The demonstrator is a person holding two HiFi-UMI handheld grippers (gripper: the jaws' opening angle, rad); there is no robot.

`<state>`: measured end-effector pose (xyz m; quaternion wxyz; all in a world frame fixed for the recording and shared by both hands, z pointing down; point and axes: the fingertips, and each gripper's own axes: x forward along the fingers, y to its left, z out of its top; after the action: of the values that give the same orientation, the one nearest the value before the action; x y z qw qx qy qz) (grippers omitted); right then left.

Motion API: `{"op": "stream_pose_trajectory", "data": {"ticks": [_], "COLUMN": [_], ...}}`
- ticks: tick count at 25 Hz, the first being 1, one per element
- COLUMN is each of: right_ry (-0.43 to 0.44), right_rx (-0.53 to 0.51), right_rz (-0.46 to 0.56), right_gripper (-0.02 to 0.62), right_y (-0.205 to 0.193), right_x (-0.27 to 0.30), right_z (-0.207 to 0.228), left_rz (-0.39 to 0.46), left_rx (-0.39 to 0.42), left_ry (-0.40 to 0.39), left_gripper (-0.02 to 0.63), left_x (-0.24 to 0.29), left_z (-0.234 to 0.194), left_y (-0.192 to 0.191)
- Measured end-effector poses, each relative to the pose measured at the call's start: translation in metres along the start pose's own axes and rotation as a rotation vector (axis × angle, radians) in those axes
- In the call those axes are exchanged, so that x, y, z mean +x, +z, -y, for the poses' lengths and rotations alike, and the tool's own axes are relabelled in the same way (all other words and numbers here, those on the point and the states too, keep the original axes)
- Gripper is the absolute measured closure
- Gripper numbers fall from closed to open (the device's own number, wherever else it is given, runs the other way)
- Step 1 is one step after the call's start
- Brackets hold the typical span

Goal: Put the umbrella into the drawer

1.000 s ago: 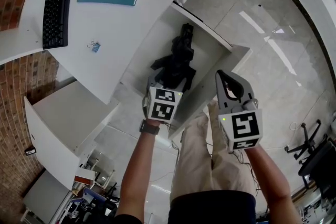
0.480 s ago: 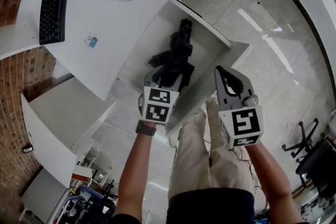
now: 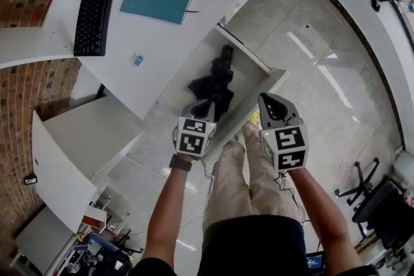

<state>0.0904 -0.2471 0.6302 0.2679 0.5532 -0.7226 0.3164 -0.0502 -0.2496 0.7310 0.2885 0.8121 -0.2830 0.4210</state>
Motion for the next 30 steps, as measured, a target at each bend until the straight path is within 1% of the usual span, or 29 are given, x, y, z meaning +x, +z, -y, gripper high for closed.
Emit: {"op": "stream_pose_trajectory", "data": {"ticks": [2, 4, 7, 13, 16, 20, 22, 24, 26, 28, 30], "right_ry": [0.004, 0.017, 0.046, 0.095, 0.105, 0.114, 0.116, 0.122, 0.128, 0.128, 0.126], "right_rx": [-0.014, -0.028, -0.038, -0.067, -0.083, -0.135, -0.155, -0.176, -0.216, -0.247, -0.253], "right_rz": [0.011, 0.022, 0.035, 0.096, 0.152, 0.209, 0.249, 0.302, 0.340, 0.366, 0.389], "right_gripper": [0.595, 0.595, 0.594, 0.595, 0.595, 0.595, 0.595, 0.595, 0.595, 0.594, 0.595], "right_y": [0.017, 0.033, 0.056, 0.105, 0.135, 0.173, 0.195, 0.216, 0.228, 0.238, 0.249], "right_x": [-0.015, -0.033, -0.061, -0.122, -0.150, -0.176, -0.189, -0.201, -0.213, -0.221, -0.228], "right_z": [-0.003, -0.012, -0.026, -0.047, -0.055, -0.069, -0.075, -0.081, -0.087, -0.090, -0.090], "left_rz": [0.028, 0.058, 0.136, 0.313, 0.403, 0.527, 0.593, 0.662, 0.719, 0.756, 0.780], "left_rx": [-0.031, -0.039, -0.045, -0.001, 0.001, -0.062, -0.078, -0.075, -0.070, -0.056, -0.038], "left_ry": [-0.010, -0.007, -0.016, 0.006, 0.032, 0.068, 0.092, 0.120, 0.152, 0.179, 0.203], "left_gripper": [0.585, 0.588, 0.588, 0.588, 0.588, 0.588, 0.588, 0.588, 0.588, 0.588, 0.588], "left_x": [-0.020, -0.046, -0.091, -0.191, -0.247, -0.314, -0.342, -0.368, -0.390, -0.410, -0.426], "left_z": [0.007, 0.015, 0.031, 0.062, 0.067, 0.061, 0.055, 0.048, 0.048, 0.050, 0.051], "left_y": [0.014, 0.029, 0.055, 0.108, 0.129, 0.147, 0.161, 0.179, 0.187, 0.192, 0.196]}}
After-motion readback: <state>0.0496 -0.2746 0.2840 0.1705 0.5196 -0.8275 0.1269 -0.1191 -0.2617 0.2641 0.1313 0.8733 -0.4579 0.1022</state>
